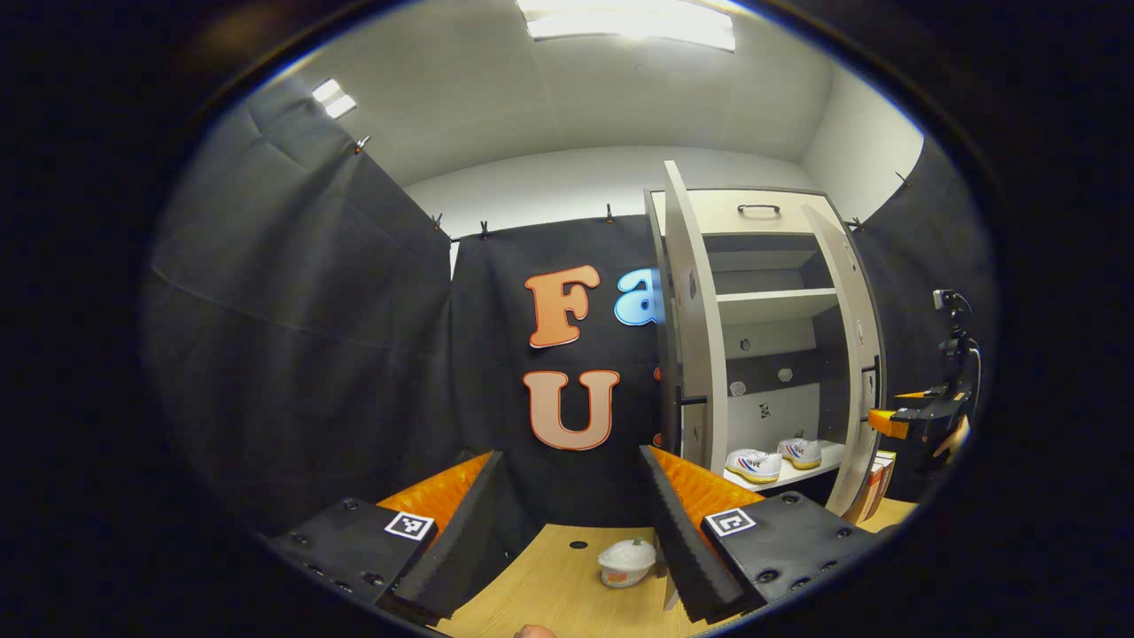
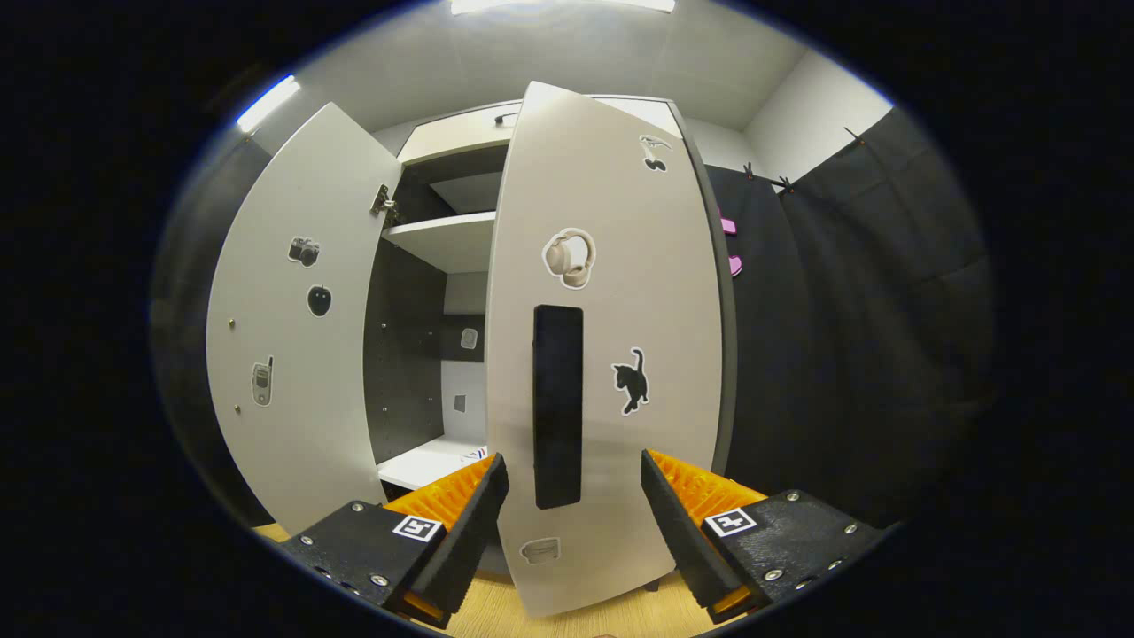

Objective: Grab one shoe with the right hand and put it into the shoe cabinet, grab the other shoe with the left hand and put it into the shoe cabinet; then close the right door with the right hand and the left door with the left hand.

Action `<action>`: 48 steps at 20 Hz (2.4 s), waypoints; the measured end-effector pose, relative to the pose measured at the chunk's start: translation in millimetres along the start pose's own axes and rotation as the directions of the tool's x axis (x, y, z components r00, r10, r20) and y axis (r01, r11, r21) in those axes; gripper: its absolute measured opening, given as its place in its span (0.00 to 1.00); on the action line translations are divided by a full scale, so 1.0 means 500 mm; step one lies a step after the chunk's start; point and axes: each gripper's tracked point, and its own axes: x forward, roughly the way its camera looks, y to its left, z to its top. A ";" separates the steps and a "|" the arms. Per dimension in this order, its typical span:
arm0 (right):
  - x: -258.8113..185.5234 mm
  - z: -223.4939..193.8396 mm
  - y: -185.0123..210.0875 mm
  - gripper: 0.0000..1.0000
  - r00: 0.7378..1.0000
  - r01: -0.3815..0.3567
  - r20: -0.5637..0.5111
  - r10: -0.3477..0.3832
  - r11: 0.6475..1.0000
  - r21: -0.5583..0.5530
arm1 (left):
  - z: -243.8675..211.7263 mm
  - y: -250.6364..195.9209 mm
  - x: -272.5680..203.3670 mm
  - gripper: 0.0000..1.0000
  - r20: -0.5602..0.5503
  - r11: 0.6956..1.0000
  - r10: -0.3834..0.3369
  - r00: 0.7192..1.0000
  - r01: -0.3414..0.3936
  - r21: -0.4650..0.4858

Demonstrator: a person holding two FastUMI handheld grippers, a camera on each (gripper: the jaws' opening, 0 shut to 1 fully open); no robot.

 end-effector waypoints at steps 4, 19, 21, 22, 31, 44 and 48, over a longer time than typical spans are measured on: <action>0.030 -0.012 0.020 0.87 1.000 0.015 -0.011 -0.016 0.999 -0.033 | -0.016 0.016 0.011 0.95 -0.020 1.000 0.003 1.000 -0.003 -0.006; 0.151 -0.090 0.051 0.93 0.998 -0.017 -0.061 0.019 0.999 0.030 | -0.106 -0.015 0.083 0.96 -0.079 0.997 -0.061 0.995 0.057 -0.048; 0.164 -0.093 0.053 0.94 0.998 -0.020 -0.059 0.022 0.999 0.032 | -0.121 -0.030 0.100 0.96 -0.088 0.996 -0.078 0.993 0.072 -0.061; 0.169 -0.092 0.054 0.95 0.998 -0.023 -0.057 0.025 0.999 0.032 | -0.130 -0.036 0.112 0.96 -0.094 0.995 -0.083 0.992 0.077 -0.061; 0.111 -0.099 0.021 0.95 0.998 -0.032 -0.051 0.031 0.999 -0.023 | -0.189 -0.145 0.209 0.96 -0.131 0.983 -0.177 0.975 0.168 -0.077; 0.002 -0.063 -0.052 0.95 0.999 -0.040 -0.003 0.040 0.999 -0.011 | -0.197 -0.209 0.205 0.94 -0.151 0.988 -0.152 0.977 0.146 -0.046; -0.025 -0.053 -0.067 0.95 0.999 -0.034 0.013 0.034 0.999 -0.008 | -0.170 -0.239 0.189 0.94 -0.130 0.986 -0.167 0.977 0.166 -0.024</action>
